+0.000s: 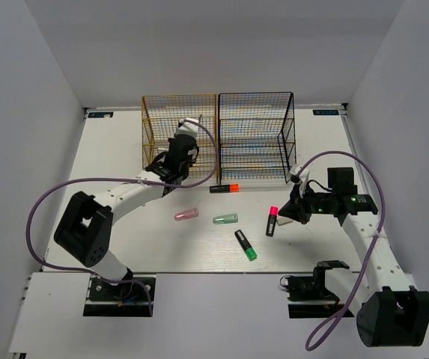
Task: Sort the stationery into containers
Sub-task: Place the scissors in the storage box.
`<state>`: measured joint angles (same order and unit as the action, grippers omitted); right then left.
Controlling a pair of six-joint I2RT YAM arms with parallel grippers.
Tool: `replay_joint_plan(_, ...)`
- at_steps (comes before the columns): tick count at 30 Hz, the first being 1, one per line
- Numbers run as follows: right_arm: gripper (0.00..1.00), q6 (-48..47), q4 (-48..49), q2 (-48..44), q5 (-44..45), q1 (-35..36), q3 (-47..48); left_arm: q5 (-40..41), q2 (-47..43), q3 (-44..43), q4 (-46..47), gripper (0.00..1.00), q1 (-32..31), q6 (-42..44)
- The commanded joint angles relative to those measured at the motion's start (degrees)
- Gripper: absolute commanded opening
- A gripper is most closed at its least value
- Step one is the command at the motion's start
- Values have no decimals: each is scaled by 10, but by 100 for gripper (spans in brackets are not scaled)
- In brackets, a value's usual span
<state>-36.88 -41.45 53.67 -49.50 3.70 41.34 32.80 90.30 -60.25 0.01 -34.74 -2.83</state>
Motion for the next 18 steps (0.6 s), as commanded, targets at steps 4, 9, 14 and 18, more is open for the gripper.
replay_joint_plan(4, 4, -11, -2, 2, -15, -2, 0, 42, -4, 23, 35, 16, -10, 46)
replay_joint_plan(9, 4, -11, -5, 3, -17, -3, 1, 49, -1, 36, 40, 17, -9, 49)
replay_joint_plan(14, 4, -13, -3, 2, -17, -5, 1, 59, 3, 40, 46, 37, -10, 51)
replay_joint_plan(18, 4, -13, -6, 2, -17, -5, 1, 61, 10, 43, 46, 57, -10, 51)
